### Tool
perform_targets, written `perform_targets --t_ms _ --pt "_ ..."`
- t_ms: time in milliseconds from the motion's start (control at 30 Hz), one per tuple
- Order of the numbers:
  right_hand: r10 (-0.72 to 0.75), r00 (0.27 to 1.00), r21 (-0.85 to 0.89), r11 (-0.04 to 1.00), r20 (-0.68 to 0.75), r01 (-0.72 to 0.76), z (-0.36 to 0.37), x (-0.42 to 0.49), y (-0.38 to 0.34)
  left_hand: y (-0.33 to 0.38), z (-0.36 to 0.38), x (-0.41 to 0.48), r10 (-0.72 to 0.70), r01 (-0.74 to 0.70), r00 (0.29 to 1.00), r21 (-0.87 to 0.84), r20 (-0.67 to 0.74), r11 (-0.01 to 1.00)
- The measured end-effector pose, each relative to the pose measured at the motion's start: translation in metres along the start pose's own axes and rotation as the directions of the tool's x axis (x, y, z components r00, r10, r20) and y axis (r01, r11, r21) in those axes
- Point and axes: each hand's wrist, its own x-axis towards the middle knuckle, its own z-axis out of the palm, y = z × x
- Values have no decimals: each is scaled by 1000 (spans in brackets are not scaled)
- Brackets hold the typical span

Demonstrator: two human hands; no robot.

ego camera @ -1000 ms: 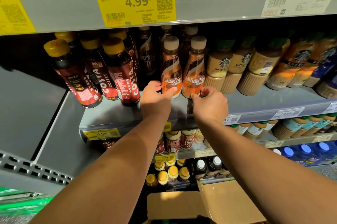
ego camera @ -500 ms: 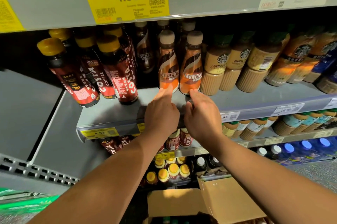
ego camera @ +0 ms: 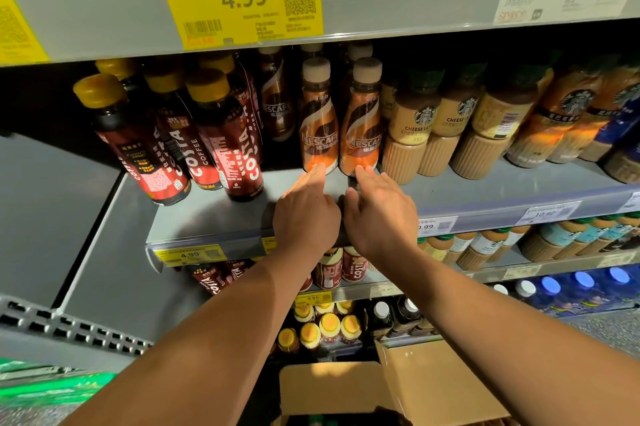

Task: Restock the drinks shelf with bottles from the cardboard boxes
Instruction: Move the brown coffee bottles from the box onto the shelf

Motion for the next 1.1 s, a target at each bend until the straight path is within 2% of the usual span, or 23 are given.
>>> perform_targets --t_ms 167,300,500,667,767,900,1000,1100 --pt "-34 999 35 999 -31 35 1 -3 5 -2 -1 -4 50 -50 999 -34 -11 998" --pt "-47 996 60 997 -78 52 -7 -8 11 -9 -7 -12 124 -123 992 24 -21 992" --pt "-73 996 -93 993 -57 68 -38 -17 28 -9 -11 -32 251 -243 967 144 -37 959" --pt "-128 992 -192 973 12 128 -74 -43 58 24 -9 -64 137 -147 988 158 74 976" --pt "-129 987 -258 955 91 148 -92 -63 87 52 6 -91 130 -137 990 137 63 981" --pt "-86 976 -257 957 198 136 -106 -98 134 88 37 -132 60 -74 994 159 88 984" --pt "-57 961 -317 937 269 144 -102 -129 172 105 70 -163 19 -52 982 178 186 983" --pt "1 944 -330 937 329 114 -89 -159 210 112 109 -194 57 -116 952 185 299 976"
